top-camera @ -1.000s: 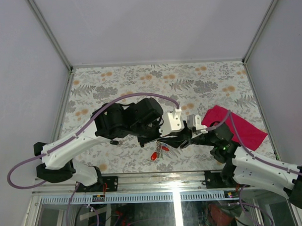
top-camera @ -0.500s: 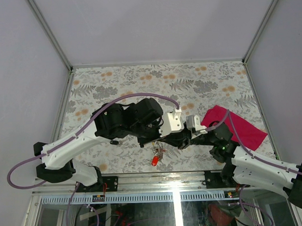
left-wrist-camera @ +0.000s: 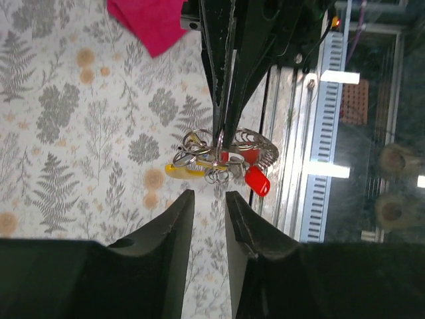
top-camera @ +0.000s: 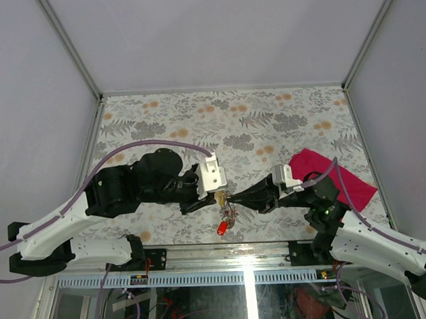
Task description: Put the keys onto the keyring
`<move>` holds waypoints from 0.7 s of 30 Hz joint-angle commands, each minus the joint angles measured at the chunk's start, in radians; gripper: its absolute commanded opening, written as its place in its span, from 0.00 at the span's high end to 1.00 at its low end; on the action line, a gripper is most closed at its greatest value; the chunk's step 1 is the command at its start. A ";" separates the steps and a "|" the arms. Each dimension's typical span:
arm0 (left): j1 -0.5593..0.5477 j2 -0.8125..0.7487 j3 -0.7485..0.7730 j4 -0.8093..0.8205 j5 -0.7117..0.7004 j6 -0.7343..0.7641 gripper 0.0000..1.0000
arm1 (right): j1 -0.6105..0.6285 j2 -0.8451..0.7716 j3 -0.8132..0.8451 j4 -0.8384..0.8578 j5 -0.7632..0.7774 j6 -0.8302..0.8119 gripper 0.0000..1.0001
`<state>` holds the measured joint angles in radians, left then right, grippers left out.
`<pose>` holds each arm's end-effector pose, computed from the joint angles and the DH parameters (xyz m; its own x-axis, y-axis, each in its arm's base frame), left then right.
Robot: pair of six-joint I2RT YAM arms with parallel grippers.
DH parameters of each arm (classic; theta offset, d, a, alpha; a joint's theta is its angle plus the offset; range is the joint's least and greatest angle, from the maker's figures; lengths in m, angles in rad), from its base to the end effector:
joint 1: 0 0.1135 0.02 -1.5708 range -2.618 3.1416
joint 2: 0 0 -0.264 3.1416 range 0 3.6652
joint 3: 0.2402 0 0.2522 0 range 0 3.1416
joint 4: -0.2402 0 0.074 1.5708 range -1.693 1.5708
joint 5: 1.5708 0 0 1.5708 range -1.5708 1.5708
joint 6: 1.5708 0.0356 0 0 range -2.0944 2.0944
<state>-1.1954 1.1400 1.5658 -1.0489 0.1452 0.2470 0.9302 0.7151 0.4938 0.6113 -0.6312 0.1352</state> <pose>0.0673 -0.1849 0.4455 0.0282 0.5884 -0.8081 0.9867 0.1130 0.1167 0.0835 0.1471 0.3304 0.0939 0.3081 -0.9467 -0.9952 0.0034 -0.0976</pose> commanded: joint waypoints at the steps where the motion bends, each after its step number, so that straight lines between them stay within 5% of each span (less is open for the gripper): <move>1: -0.006 -0.098 -0.116 0.304 0.069 -0.043 0.73 | 0.004 -0.033 0.075 0.054 -0.024 0.018 1.00; 7: -0.006 -0.169 -0.190 0.420 0.105 -0.045 0.71 | 0.005 -0.027 0.098 0.058 -0.049 0.040 1.00; 21: -0.005 -0.134 -0.169 0.368 0.172 -0.018 0.79 | 0.004 -0.035 0.124 0.060 -0.065 0.062 1.00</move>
<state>-1.1961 0.9993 1.3834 -0.7116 0.2810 0.2169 0.9302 0.6983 0.5556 0.6109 -0.6830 0.1825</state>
